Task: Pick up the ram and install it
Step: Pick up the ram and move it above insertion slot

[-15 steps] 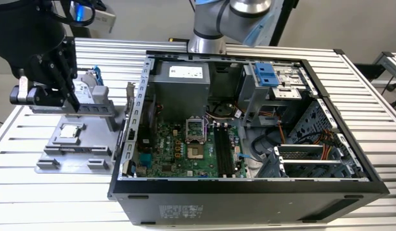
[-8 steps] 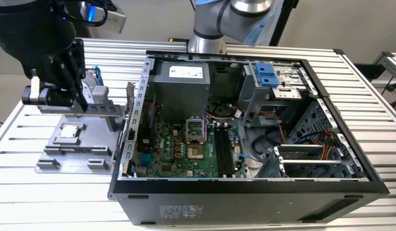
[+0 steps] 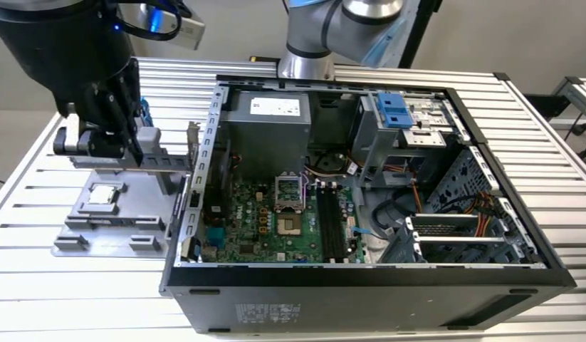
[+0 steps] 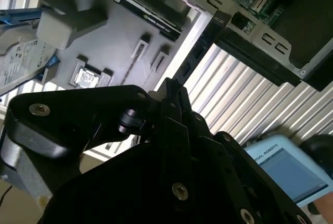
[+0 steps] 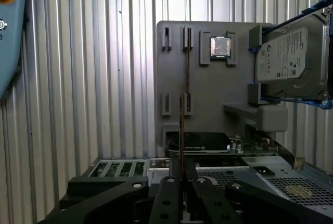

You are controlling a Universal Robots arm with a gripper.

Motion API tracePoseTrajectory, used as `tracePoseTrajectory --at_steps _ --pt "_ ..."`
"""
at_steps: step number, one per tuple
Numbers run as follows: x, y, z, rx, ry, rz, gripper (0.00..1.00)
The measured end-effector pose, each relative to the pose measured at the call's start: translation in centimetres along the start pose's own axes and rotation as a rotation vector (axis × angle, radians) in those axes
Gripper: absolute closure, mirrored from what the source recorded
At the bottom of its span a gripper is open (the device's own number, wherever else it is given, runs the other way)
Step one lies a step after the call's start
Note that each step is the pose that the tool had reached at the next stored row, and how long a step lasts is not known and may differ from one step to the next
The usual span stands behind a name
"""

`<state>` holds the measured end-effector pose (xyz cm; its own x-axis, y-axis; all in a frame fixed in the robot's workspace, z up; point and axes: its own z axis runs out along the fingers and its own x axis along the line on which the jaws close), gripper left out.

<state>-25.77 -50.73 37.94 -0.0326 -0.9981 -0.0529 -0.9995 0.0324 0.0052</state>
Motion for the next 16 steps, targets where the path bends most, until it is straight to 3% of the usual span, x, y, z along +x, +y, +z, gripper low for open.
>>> tracePoseTrajectory --at_steps 16 --pt "-0.08 -2.37 -0.01 -0.0014 0.0000 0.020 1.00"
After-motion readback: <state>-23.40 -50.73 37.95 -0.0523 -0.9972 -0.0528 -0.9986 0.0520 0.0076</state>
